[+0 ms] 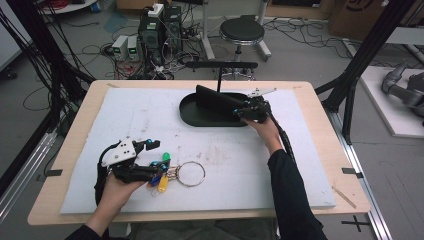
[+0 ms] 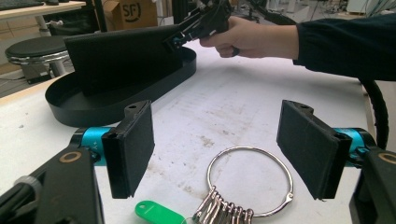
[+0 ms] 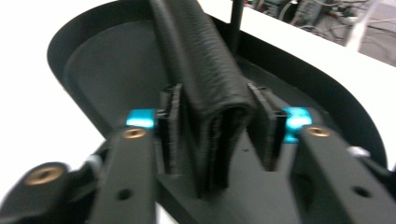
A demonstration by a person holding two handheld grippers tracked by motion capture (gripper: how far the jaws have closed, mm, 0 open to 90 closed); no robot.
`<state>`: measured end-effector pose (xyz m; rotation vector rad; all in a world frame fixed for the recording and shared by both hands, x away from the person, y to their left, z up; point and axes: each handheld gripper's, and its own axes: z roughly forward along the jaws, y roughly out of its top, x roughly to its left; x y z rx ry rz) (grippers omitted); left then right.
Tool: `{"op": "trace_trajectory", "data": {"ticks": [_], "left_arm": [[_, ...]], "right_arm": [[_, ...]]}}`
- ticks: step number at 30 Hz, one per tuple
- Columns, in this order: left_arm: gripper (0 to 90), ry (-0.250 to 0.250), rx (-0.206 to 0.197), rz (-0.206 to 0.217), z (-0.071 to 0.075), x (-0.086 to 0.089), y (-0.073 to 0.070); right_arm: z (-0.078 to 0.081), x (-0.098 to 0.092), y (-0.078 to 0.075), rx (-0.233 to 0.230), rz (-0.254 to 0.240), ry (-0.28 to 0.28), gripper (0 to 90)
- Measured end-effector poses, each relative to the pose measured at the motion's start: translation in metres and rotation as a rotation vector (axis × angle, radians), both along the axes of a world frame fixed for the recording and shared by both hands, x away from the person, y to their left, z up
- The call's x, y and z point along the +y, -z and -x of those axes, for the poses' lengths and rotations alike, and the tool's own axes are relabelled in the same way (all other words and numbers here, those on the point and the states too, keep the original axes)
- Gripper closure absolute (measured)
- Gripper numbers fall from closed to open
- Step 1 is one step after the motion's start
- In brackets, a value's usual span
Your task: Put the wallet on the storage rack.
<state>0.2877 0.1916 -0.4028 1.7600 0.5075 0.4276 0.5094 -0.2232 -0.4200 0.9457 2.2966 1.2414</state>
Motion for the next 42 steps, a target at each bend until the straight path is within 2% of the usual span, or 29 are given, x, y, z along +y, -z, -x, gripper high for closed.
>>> {"op": "trace_trajectory", "data": {"ticks": [2,3,4,5,7,9,11,15,17,22,26,32,35,37,39,42], "left_arm": [[26.8,-0.002,0.002,0.000,0.000,0.000,0.000],[26.8,-0.003,0.011,0.003,-0.001,0.000,0.001],[26.1,-0.008,0.017,0.005,-0.001,0.000,0.001],[24.7,-0.011,0.021,0.006,-0.001,0.000,0.001],[24.2,-0.013,0.028,0.012,-0.003,0.001,0.001],[22.8,-0.010,0.039,0.014,-0.004,0.002,0.000],[22.0,-0.001,0.072,0.011,-0.009,0.004,0.000],[22.1,-0.018,0.091,0.003,-0.014,0.006,0.002],[22.2,-0.030,0.100,0.014,-0.017,0.007,0.002],[22.2,-0.055,0.116,0.033,-0.023,0.010,0.004],[22.2,-0.063,0.111,0.039,-0.025,0.012,0.004],[22.2,-0.067,0.072,0.023,-0.026,0.013,0.004],[22.2,-0.068,0.042,0.044,-0.026,0.014,0.003],[22.2,-0.073,-0.005,0.058,-0.025,0.016,0.003],[22.2,-0.077,-0.029,0.071,-0.026,0.017,0.002],[22.2,-0.076,-0.011,0.082,-0.028,0.019,0.003]], "right_arm": [[0.001,-0.002,-0.002,0.005,0.002,0.009,46.3],[0.001,-0.002,-0.002,0.005,0.002,0.009,46.3],[0.001,-0.004,-0.003,0.005,0.003,0.018,41.2],[0.002,-0.008,-0.008,0.008,-0.015,0.022,36.4],[0.005,-0.013,-0.014,0.014,-0.032,0.018,33.1],[0.008,-0.016,-0.017,0.022,-0.039,0.014,32.3],[0.016,-0.026,-0.029,0.023,-0.059,-0.003,31.1],[0.035,-0.038,-0.044,0.003,-0.092,-0.027,30.5],[0.044,-0.042,-0.051,0.006,-0.084,-0.038,29.6],[0.067,-0.052,-0.062,-0.046,-0.069,-0.036,30.0],[0.080,-0.066,-0.063,-0.061,-0.097,-0.028,30.0],[0.103,-0.087,-0.063,-0.088,-0.150,-0.015,30.0],[0.116,-0.094,-0.061,-0.097,-0.166,-0.014,29.9],[0.120,-0.096,-0.060,-0.103,-0.168,-0.010,29.9],[0.131,-0.102,-0.056,-0.116,-0.187,0.001,29.9],[0.137,-0.105,-0.053,-0.109,-0.201,0.010,29.9]]}}
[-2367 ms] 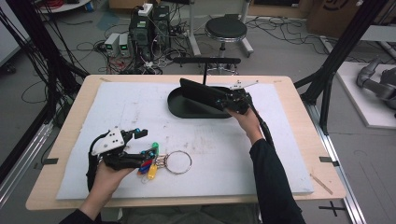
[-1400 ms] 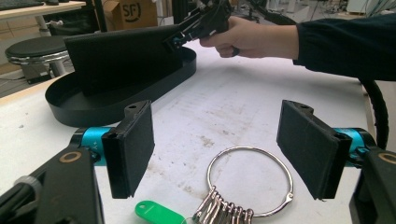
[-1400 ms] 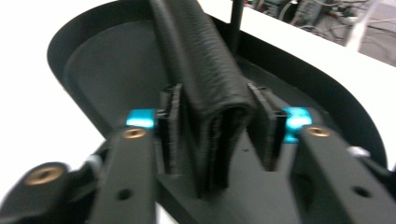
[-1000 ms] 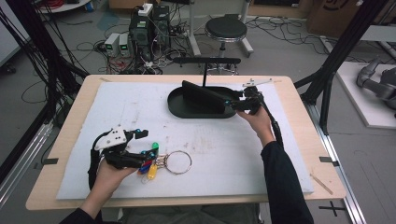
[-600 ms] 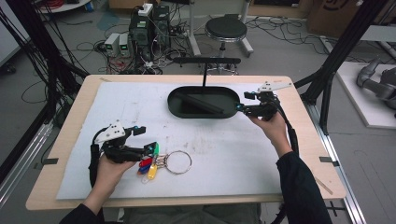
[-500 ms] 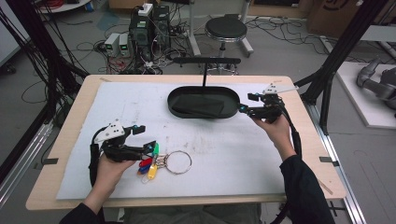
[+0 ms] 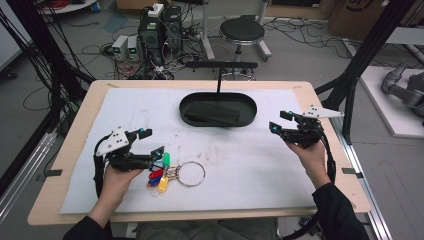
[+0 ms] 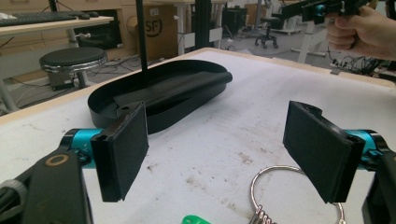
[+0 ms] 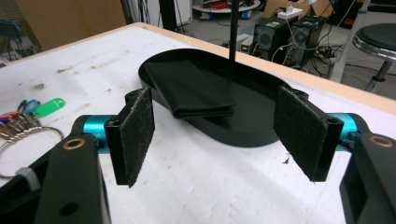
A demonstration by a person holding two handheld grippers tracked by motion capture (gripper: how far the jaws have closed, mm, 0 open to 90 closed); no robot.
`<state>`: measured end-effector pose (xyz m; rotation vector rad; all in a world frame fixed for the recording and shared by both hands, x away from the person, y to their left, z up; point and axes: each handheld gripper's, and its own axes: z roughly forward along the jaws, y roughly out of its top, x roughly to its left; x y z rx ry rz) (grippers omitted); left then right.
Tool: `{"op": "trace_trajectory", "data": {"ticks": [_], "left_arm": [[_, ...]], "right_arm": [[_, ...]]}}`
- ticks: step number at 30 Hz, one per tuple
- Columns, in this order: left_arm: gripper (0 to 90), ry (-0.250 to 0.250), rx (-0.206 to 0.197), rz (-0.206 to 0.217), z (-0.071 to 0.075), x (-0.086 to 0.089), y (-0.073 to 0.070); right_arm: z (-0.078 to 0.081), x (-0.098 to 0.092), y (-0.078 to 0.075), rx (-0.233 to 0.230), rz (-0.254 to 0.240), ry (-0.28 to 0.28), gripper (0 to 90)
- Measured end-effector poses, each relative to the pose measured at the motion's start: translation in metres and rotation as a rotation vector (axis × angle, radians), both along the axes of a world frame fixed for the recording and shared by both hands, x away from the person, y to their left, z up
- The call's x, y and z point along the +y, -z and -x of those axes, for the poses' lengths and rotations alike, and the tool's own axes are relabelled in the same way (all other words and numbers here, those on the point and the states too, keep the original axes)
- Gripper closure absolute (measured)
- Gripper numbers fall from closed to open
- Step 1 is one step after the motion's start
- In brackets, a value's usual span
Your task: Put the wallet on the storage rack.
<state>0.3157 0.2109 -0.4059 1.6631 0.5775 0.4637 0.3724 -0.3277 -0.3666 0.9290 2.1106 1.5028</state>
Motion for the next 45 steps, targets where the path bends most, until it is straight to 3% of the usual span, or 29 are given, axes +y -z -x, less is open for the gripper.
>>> {"op": "trace_trajectory", "data": {"ticks": [4,7,20,45], "left_arm": [[22.2,0.022,0.028,-0.014,-0.001,0.000,0.002],[21.2,-0.027,-0.005,-0.047,0.005,-0.003,0.001],[21.2,-0.022,0.012,-0.061,0.006,-0.006,-0.003],[21.2,-0.019,0.038,-0.074,0.005,-0.007,-0.001]], "right_arm": [[0.016,-0.006,0.011,-0.018,-0.044,0.042,29.9],[0.022,-0.009,0.019,-0.016,-0.059,0.064,29.9],[0.028,-0.016,0.033,-0.012,-0.044,0.130,29.9],[0.029,-0.017,0.033,-0.037,-0.033,0.168,29.9]]}}
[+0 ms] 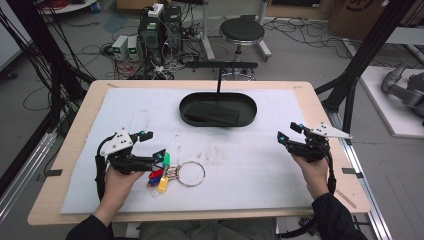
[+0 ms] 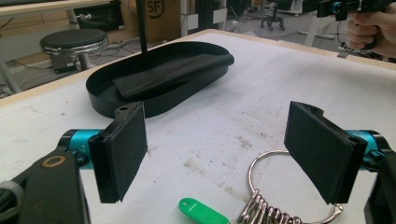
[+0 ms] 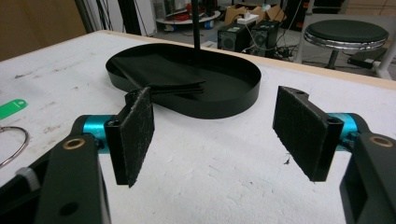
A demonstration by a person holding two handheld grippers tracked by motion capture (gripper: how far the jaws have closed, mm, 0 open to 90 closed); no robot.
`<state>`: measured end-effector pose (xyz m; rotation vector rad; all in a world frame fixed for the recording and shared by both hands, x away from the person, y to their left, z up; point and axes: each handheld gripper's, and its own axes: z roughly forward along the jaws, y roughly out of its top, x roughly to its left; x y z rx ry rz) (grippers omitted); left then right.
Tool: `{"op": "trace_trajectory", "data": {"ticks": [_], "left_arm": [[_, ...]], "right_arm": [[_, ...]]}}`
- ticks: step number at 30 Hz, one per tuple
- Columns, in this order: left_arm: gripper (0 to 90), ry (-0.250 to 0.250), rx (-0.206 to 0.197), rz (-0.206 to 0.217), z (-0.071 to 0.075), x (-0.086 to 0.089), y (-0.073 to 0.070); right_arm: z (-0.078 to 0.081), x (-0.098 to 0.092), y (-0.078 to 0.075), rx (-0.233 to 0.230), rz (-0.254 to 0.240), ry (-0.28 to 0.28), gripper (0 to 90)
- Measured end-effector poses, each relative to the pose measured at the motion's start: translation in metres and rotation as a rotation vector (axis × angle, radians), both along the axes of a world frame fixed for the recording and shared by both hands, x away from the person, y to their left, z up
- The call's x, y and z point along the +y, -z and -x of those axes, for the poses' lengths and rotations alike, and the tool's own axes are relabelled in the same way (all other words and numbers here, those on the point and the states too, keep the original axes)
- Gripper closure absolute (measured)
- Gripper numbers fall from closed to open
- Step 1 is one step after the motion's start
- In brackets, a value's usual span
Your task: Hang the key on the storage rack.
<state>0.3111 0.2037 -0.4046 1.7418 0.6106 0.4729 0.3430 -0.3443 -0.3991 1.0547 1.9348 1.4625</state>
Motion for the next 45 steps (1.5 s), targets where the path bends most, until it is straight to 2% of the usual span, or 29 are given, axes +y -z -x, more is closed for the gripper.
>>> {"op": "trace_trajectory", "data": {"ticks": [6,10,13,14,21,22,24,25,26,27,29,30,31,36,38,39,40,41,42,45], "left_arm": [[21.2,0.019,0.032,0.001,-0.003,-0.004,0.000],[21.2,0.030,0.039,0.000,-0.006,-0.007,0.000],[21.3,0.049,0.051,-0.006,-0.012,-0.015,-0.002],[21.3,0.059,0.078,-0.018,-0.017,-0.021,-0.004],[21.6,0.074,0.122,-0.024,-0.026,-0.037,-0.004],[21.8,0.082,0.125,-0.040,-0.028,-0.042,-0.003],[22.5,0.084,0.125,-0.045,-0.029,-0.044,-0.003],[27.0,0.092,0.126,-0.049,-0.030,-0.046,-0.003],[27.0,0.106,0.125,-0.056,-0.032,-0.048,-0.002],[33.4,0.122,0.116,-0.079,-0.033,-0.051,-0.001],[38.1,0.126,0.116,-0.087,-0.034,-0.053,0.000],[38.9,0.133,0.118,-0.105,-0.034,-0.056,0.002],[40.4,0.150,0.130,-0.143,-0.035,-0.060,0.004],[52.6,0.195,0.180,-0.225,-0.038,-0.069,0.010],[59.0,0.204,0.187,-0.238,-0.038,-0.071,0.012],[59.0,0.212,0.193,-0.250,-0.038,-0.073,0.013],[63.9,0.216,0.205,-0.288,-0.039,-0.076,0.016],[65.2,0.216,0.205,-0.288,-0.039,-0.076,0.016],[66.2,0.216,0.221,-0.320,-0.040,-0.079,0.018],[67.8,0.213,0.237,-0.340,-0.041,-0.081,0.021]], "right_arm": [[-0.001,0.001,0.001,0.014,0.005,0.001,29.9],[-0.002,0.002,0.002,0.022,0.011,0.001,29.9],[-0.002,0.001,0.002,0.019,0.016,0.002,29.9],[-0.001,0.001,0.001,0.017,0.010,0.001,30.0],[0.001,-0.003,0.001,0.010,0.024,-0.002,30.0],[0.001,-0.003,0.001,0.010,0.024,-0.003,29.9],[0.001,-0.004,0.001,0.014,0.023,-0.003,30.0],[0.001,-0.004,0.001,0.011,0.025,-0.003,30.0],[0.001,-0.004,0.001,0.011,0.025,-0.003,30.0],[0.001,-0.004,0.002,0.011,0.028,-0.003,30.0],[0.001,-0.004,0.002,0.012,0.031,-0.002,30.0],[0.001,-0.003,0.002,0.013,0.032,-0.005,30.0],[0.001,-0.003,0.002,0.011,0.033,-0.007,30.0],[0.000,-0.001,0.003,0.015,0.050,-0.012,30.1],[0.000,0.000,0.003,0.014,0.053,-0.015,30.1],[0.000,0.000,0.003,0.014,0.053,-0.015,30.1],[-0.001,0.000,0.003,0.015,0.055,-0.019,30.1],[-0.001,0.000,0.003,0.015,0.055,-0.019,30.1],[-0.001,0.000,0.004,0.020,0.059,-0.020,30.3],[-0.002,0.001,0.004,0.025,0.059,-0.022,30.3]]}}
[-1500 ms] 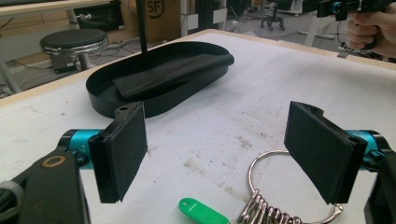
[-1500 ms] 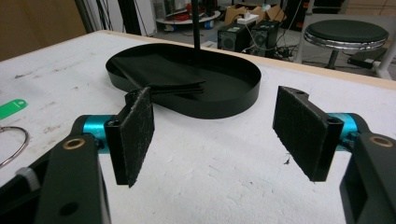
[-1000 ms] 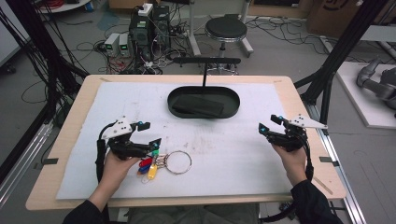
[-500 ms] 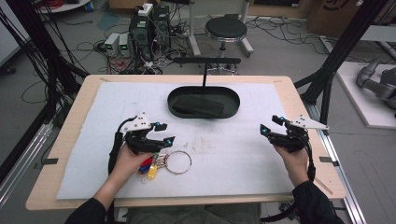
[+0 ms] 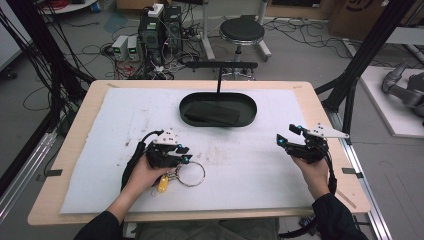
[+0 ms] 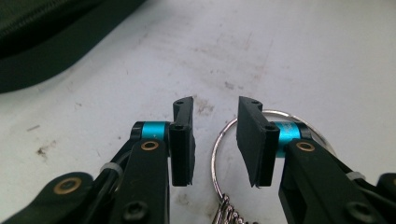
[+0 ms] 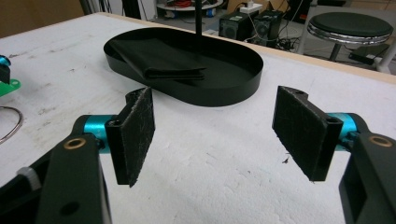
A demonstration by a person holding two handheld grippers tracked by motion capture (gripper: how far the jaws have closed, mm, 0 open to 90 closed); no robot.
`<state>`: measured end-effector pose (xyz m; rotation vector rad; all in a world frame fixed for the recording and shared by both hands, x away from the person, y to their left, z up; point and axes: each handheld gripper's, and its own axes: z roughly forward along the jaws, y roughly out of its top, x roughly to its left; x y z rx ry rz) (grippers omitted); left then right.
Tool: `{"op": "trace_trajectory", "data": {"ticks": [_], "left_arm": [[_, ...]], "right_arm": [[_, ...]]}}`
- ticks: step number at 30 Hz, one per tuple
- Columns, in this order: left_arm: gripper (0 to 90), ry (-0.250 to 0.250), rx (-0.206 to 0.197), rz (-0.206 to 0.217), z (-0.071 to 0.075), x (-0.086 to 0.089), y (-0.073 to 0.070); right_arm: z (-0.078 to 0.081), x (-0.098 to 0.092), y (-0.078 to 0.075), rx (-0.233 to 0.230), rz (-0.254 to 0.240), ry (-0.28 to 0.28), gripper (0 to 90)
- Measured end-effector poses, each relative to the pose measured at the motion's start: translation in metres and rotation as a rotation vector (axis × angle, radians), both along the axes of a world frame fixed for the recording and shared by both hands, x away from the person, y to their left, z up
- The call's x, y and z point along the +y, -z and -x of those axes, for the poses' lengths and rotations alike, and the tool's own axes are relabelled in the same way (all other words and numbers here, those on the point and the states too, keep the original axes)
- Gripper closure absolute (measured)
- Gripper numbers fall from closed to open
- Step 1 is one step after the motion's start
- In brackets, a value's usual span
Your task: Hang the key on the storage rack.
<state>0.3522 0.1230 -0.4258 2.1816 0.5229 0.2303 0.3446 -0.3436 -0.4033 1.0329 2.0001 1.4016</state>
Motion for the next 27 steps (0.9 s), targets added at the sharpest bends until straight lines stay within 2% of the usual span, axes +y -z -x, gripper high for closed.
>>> {"op": "trace_trajectory", "data": {"ticks": [1,4,7,10,11,13,18,19,24,27], "left_arm": [[68.3,0.002,0.009,-0.022,-0.001,-0.002,0.002],[69.4,0.001,0.017,-0.035,-0.001,-0.005,0.004],[71.3,0.005,0.019,-0.074,-0.002,-0.007,0.007],[73.7,0.011,0.019,-0.124,-0.002,-0.010,0.010],[74.8,0.016,0.016,-0.156,-0.001,-0.013,0.012],[76.0,0.019,0.011,-0.163,0.000,-0.015,0.013],[83.6,0.015,0.016,-0.136,0.001,-0.013,0.015],[85.2,0.014,0.012,-0.132,0.001,-0.012,0.016],[85.6,0.012,0.001,-0.147,0.002,-0.014,0.015],[86.0,-0.015,-0.010,-0.131,0.001,-0.010,0.012]], "right_arm": [[-0.001,0.000,0.000,-0.001,0.003,-0.002,30.4],[0.000,0.000,0.000,-0.004,0.006,-0.004,30.5],[0.000,0.000,0.000,-0.001,0.003,-0.002,30.5],[0.000,0.000,0.000,-0.002,0.006,-0.005,30.7],[0.000,0.000,0.000,-0.003,0.003,-0.007,30.7],[0.000,0.000,0.000,-0.003,0.001,-0.006,30.7],[0.000,0.000,0.000,-0.007,0.004,-0.008,31.3],[0.001,0.000,-0.001,-0.007,0.006,-0.016,34.2],[0.001,0.000,-0.001,-0.012,0.006,-0.017,34.2],[0.001,-0.001,-0.001,-0.015,0.004,-0.015,34.2]]}}
